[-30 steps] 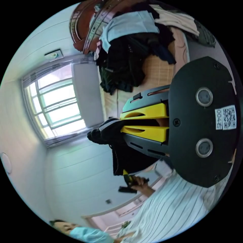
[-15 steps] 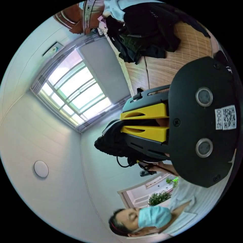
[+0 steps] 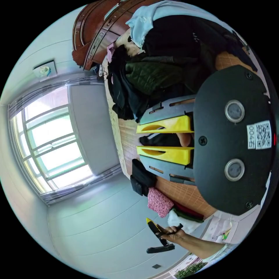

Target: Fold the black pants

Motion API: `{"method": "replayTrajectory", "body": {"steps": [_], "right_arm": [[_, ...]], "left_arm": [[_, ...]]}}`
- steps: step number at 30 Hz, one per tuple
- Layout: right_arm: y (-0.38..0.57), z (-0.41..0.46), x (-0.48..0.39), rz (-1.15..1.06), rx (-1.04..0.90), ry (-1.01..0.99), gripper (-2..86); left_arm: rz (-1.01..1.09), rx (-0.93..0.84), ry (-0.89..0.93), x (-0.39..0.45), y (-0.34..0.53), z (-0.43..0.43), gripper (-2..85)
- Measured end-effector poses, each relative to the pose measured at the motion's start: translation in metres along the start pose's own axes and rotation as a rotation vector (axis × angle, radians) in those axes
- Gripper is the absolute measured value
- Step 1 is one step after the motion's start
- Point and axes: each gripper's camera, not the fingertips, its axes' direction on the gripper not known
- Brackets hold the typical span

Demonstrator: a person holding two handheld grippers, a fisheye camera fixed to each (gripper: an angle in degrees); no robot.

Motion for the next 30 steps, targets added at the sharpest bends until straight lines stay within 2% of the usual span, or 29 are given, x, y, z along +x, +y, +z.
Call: {"method": "replayTrajectory", "body": {"steps": [6, 9, 11, 13, 16, 19, 22, 24, 26, 28, 30], "right_arm": [[0.1, 0.001, 0.047, -0.077, -0.098, -0.128, 4.1], [0.191, -0.013, 0.083, -0.082, -0.238, -0.053, 6.9], [0.256, -0.027, 0.109, -0.058, -0.349, 0.006, 8.4], [0.343, -0.061, 0.141, 0.008, -0.452, 0.108, 9.9], [0.425, -0.109, 0.161, 0.07, -0.488, 0.2, 11.7], [0.466, -0.131, 0.166, 0.078, -0.436, 0.203, 16.6], [0.477, -0.115, 0.179, 0.112, -0.46, 0.186, 19.1], [0.477, -0.108, 0.197, 0.19, -0.44, 0.142, 17.3], [0.474, -0.101, 0.22, 0.296, -0.476, 0.079, 11.5], [0.473, -0.091, 0.247, 0.423, -0.54, 0.001, 7.3], [0.472, -0.089, 0.258, 0.442, -0.569, -0.018, 5.3]], "left_arm": [[0.108, -0.202, 0.083, -0.001, 0.105, 0.013, 10.3], [0.103, -0.3, 0.162, 0.006, 0.186, -0.025, 11.2], [0.16, -0.345, 0.13, 0.023, 0.235, -0.059, 12.0], [0.226, -0.395, 0.02, 0.04, 0.289, -0.104, 13.3], [0.252, -0.465, -0.057, 0.05, 0.327, -0.133, 16.4], [0.217, -0.548, -0.072, 0.056, 0.318, -0.128, 20.8], [0.197, -0.599, -0.047, 0.067, 0.291, -0.108, 21.5], [0.243, -0.649, -0.107, 0.077, 0.277, -0.093, 19.5], [0.259, -0.636, -0.233, 0.081, 0.258, -0.097, 16.4], [0.204, -0.62, -0.22, 0.074, 0.227, -0.108, 13.2], [0.144, -0.603, -0.207, 0.063, 0.202, -0.119, 10.9]]}}
